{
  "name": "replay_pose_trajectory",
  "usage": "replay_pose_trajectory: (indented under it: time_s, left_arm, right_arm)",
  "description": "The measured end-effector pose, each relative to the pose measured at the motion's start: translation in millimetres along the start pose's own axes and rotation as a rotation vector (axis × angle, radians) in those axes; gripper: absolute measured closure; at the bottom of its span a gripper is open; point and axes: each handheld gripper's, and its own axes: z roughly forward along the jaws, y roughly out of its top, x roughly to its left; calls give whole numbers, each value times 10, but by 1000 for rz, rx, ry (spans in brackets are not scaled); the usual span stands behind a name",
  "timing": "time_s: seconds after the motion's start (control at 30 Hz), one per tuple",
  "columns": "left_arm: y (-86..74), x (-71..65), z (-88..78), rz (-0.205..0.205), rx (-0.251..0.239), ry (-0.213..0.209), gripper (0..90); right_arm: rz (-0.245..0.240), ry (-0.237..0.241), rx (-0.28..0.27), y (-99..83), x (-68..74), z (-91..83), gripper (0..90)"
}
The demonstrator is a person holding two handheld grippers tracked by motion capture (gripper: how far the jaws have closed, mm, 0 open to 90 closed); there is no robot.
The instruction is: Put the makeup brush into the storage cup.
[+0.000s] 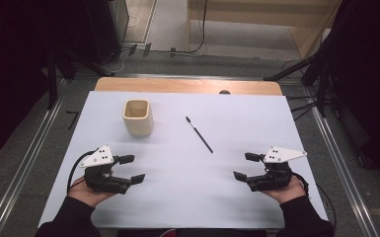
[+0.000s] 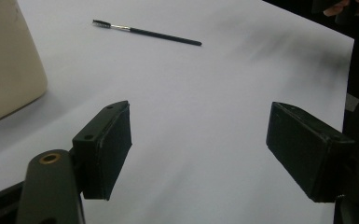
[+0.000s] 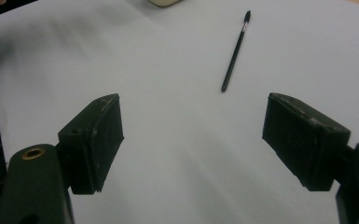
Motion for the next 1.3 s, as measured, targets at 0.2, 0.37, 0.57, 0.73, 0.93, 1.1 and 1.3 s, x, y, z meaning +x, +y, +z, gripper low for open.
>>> replay_pose_trajectory:
  time_s: [0.2,0.37,0.57,0.73,0.93,1.1,1.3]
  left_arm:
    - [4,43,0,-30,-8,8,226]
    - [9,55,18,-36,2,14,226]
    - [25,46,55,-22,15,-3,226]
    - [42,36,88,-15,19,-10,226]
    - [52,26,108,-9,19,-16,226]
    - [52,36,106,-12,19,-17,225]
    - [49,44,116,-14,24,-20,224]
  right_arm:
    - [14,-27,-21,58,-6,119,214]
    - [43,-45,-34,101,-7,177,213]
    - [41,-88,-27,141,15,233,213]
    - [69,-102,-39,154,-22,251,215]
    - [78,-105,-47,189,-74,311,221]
    - [73,-105,-42,233,-88,386,221]
    - [66,-100,-36,309,-95,485,220]
